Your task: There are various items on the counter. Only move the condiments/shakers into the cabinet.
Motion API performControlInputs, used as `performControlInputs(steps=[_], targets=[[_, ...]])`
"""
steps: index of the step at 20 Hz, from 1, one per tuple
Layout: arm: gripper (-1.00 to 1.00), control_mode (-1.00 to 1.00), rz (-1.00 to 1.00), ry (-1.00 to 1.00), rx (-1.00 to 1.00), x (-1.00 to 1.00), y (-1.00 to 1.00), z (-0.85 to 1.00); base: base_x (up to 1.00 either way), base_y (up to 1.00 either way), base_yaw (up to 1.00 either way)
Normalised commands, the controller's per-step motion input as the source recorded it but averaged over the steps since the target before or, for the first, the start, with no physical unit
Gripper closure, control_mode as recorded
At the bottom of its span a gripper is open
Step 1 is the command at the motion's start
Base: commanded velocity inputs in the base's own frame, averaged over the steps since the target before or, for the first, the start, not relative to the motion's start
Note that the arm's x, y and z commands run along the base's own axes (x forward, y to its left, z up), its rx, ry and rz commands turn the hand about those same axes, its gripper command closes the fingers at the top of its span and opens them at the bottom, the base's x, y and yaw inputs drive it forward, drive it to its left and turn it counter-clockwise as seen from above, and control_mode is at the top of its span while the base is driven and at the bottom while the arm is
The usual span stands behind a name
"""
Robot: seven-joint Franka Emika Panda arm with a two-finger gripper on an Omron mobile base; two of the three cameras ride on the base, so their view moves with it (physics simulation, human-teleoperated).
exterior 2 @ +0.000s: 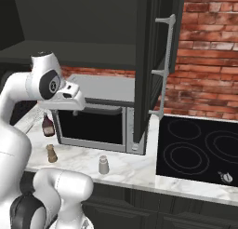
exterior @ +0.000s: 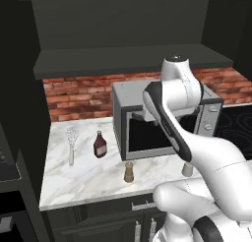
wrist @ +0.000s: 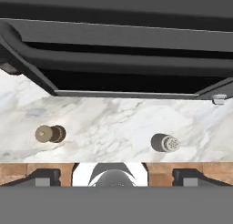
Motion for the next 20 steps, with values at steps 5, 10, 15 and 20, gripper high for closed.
performControlInputs(steps=[5, 10, 15, 20], targets=[[-1.00, -1.00, -0.08, 0.00, -0.11, -0.25, 0.68, -0.11, 0.00, 0.00, 0.00], [-1.00, -1.00, -0.13, 0.00, -0.05, -0.26, 0.55, -0.12, 0.00, 0.00, 0.00], [-1.00, -1.00, -0.18, -0.04, -0.01, -0.14, 0.47, -0.18, 0.00, 0.00, 0.00], [-1.00, -1.00, -0.24, -0.17, -0.02, 0.00, 0.52, -0.24, 0.00, 0.00, 0.00]])
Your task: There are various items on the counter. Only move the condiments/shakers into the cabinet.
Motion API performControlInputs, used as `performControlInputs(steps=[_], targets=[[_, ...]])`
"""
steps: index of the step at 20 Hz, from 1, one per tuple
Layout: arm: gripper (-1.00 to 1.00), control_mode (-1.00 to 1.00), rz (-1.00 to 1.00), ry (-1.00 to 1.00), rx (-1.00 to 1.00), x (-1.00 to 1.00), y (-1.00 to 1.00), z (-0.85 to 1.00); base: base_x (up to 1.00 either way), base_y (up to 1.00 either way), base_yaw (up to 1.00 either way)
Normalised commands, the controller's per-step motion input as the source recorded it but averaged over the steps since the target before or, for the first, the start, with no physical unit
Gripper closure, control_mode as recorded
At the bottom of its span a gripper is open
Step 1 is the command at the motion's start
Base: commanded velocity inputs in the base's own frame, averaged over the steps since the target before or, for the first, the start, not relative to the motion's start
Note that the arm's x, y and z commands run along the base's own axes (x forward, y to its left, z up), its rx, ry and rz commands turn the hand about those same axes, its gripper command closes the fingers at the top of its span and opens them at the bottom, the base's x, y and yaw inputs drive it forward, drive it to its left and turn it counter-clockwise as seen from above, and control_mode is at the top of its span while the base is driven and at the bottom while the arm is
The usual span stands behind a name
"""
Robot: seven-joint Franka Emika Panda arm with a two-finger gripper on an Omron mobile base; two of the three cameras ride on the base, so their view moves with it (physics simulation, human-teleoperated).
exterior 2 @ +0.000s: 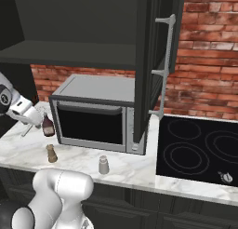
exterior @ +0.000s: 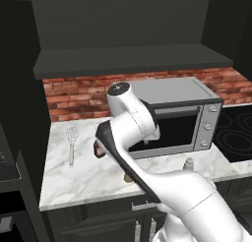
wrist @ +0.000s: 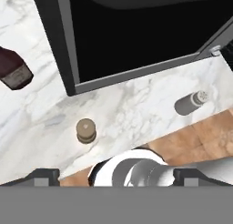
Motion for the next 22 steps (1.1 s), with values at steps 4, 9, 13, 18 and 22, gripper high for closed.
performControlInputs(steps=[4, 9, 13, 18, 22], targets=[[-1.00, -1.00, -0.26, -0.24, 0.00, 0.00, 0.35, -0.31, 0.00, 0.00, 0.00], [-1.00, -1.00, -0.29, -0.21, -0.01, 0.00, 0.18, -0.39, 0.00, 0.00, 0.00], [-1.00, -1.00, -0.33, -0.15, -0.02, 0.00, 0.07, -0.39, 0.00, 0.00, 0.00], [-1.00, -1.00, -0.36, -0.11, -0.04, 0.01, 0.13, -0.41, 0.00, 0.00, 0.00], [-1.00, -1.00, -0.35, -0.10, -0.06, 0.06, 0.10, -0.27, 0.00, 0.00, 0.00]])
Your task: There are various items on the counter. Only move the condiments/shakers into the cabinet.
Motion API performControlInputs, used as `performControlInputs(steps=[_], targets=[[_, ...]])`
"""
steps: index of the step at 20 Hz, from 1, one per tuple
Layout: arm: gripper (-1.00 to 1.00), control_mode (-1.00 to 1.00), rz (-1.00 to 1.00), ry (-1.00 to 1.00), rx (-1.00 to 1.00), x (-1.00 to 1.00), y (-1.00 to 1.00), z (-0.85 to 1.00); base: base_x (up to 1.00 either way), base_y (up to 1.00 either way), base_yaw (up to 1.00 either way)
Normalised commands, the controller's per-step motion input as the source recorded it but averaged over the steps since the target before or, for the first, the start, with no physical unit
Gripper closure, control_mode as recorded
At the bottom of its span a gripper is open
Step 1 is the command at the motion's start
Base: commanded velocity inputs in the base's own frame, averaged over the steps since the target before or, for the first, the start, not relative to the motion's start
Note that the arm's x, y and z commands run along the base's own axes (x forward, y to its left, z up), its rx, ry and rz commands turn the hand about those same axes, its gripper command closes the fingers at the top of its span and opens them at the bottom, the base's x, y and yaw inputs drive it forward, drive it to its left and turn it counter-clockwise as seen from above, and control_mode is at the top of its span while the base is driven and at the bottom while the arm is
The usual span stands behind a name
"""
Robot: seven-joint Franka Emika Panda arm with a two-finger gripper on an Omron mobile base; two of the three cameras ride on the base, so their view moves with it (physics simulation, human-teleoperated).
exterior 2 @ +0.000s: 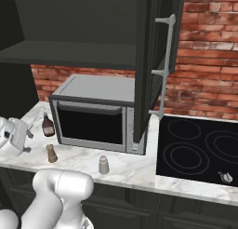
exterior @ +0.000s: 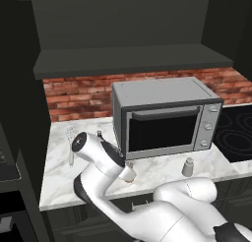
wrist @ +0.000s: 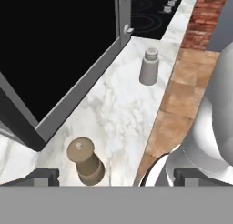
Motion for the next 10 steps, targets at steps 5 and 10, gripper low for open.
performControlInputs(steps=[5, 10], targets=[[-1.00, -1.00, -0.31, -0.07, -0.10, 0.22, 0.02, -0.18, 0.00, 0.00, 0.00], [-1.00, -1.00, -0.17, 0.00, -0.11, 0.29, 0.03, -0.20, 0.00, 0.00, 0.00]])
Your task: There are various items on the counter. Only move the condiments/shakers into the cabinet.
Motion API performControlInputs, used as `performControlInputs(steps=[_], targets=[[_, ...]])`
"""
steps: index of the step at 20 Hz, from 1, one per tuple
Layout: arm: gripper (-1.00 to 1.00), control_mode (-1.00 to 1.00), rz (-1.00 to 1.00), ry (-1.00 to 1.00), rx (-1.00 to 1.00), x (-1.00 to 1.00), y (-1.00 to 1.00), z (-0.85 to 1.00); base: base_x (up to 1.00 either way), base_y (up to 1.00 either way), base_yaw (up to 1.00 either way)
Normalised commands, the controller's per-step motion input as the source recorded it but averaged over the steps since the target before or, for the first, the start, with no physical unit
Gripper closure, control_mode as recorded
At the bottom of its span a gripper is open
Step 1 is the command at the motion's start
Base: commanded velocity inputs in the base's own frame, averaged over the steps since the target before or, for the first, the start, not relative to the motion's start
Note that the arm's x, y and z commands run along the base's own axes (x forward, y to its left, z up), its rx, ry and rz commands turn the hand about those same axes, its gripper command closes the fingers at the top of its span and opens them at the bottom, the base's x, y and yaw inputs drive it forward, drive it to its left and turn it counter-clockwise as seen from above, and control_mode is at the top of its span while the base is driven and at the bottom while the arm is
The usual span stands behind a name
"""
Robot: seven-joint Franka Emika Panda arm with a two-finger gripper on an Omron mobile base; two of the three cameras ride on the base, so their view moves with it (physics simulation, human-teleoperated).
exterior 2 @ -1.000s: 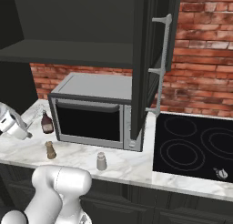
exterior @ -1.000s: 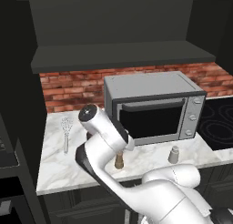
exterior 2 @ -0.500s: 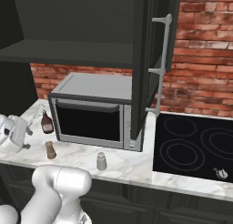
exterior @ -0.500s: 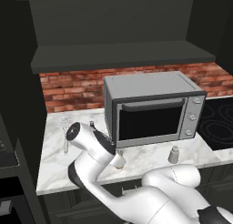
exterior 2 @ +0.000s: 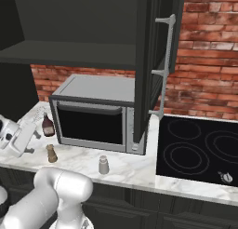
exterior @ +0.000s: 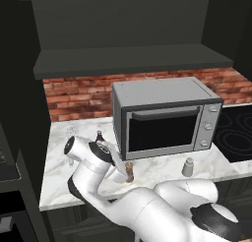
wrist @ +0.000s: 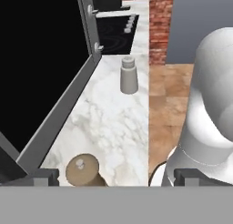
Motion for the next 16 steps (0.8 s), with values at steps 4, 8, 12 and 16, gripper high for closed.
performControlInputs(steps=[4, 8, 12, 16], targets=[[-1.00, -1.00, 0.00, 0.00, -0.05, 0.19, 0.01, -0.24, 0.00, 0.00, 0.00], [-1.00, -1.00, 0.00, 0.00, -0.05, 0.23, 0.00, -0.28, 0.00, 0.00, 0.00], [-1.00, -1.00, 0.00, 0.00, -0.03, 0.24, 0.00, -0.32, 0.00, 0.00, 0.00], [-1.00, -1.00, 0.00, 0.00, -0.01, 0.23, 0.00, -0.29, 0.00, 0.00, 0.00]])
